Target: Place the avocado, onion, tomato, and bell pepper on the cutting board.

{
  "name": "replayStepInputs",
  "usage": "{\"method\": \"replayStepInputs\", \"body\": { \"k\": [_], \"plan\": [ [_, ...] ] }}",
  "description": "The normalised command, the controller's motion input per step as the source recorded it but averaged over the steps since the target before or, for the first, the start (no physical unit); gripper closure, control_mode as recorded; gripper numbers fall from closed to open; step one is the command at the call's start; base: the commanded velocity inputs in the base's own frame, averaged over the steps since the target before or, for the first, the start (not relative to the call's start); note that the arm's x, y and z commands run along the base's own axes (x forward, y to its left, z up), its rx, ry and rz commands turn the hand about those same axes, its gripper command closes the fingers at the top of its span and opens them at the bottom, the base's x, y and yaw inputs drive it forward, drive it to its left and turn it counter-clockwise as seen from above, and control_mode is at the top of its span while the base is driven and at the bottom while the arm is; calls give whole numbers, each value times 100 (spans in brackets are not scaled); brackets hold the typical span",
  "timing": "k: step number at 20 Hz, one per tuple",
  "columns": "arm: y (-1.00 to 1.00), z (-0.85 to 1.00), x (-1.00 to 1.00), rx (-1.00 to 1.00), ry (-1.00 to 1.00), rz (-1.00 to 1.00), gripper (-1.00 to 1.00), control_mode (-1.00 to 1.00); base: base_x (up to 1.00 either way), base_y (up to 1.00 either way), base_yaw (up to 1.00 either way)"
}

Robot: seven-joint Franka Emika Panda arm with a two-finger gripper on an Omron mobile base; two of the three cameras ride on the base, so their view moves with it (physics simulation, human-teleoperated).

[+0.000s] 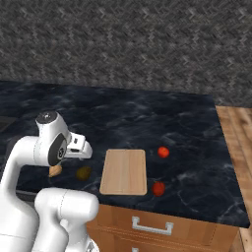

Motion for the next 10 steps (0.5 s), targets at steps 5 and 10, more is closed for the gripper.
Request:
{"method": "replayStepInputs", "body": {
  "k": [5,10],
  "plan": [
    [0,-34,0,0,1,0,-100,-100,0,0,0],
    [0,-31,0,0,0,0,-100,-100,0,0,0]
  ]
}}
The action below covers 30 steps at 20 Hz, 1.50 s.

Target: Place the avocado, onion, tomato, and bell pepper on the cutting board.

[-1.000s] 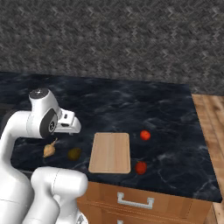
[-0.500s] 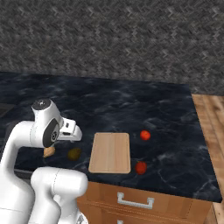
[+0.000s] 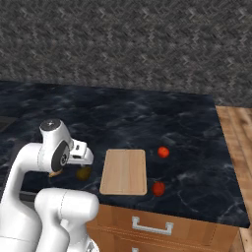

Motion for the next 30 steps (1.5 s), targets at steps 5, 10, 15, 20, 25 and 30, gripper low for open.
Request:
{"method": "replayStepInputs", "body": {
  "k": [5,10,15,20,25,30],
  "plan": [
    [0,-29,6,0,1,0,-100,-100,0,0,0],
    [0,-30,5,0,0,0,-100,-100,0,0,0],
    [0,-30,8,0,0,0,-100,-100,0,0,0],
    [0,-27,13,0,0,0,-100,-100,0,0,0],
    [0,-32,10,0,0,0,-100,-100,0,0,0],
    [0,-39,10,0,3,0,-100,-100,0,0,0]
  ]
}}
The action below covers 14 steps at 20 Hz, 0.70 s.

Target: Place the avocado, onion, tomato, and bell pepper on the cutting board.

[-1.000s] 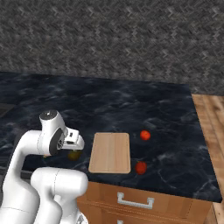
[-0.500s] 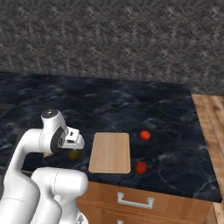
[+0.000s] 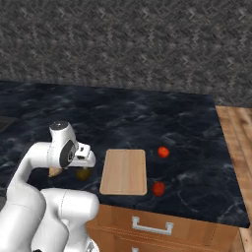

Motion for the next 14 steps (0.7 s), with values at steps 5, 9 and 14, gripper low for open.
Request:
{"method": "replayStepInputs", "body": {
  "k": [5,9,14],
  "plan": [
    [-10,-42,1,0,2,0,-100,-100,0,0,0],
    [-20,-40,0,1,0,-1,-100,-100,0,0,0],
    [-14,-42,0,1,1,-1,-100,-100,0,0,0]
  ]
}}
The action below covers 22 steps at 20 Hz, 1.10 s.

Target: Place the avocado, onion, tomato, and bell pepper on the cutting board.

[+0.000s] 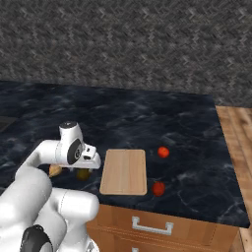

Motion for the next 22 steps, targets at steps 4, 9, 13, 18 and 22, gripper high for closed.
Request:
{"method": "replayStepInputs", "body": {
  "k": [4,9,13,18,22],
  "plan": [
    [0,-49,0,0,3,0,-100,-100,0,0,0],
    [0,-52,0,0,4,-1,-100,-100,0,0,0],
    [0,-51,0,0,4,-1,-100,-100,0,0,0],
    [0,-44,0,0,2,-2,100,-100,0,0,0],
    [-16,4,0,0,0,-1,100,-100,0,0,0]
  ]
}}
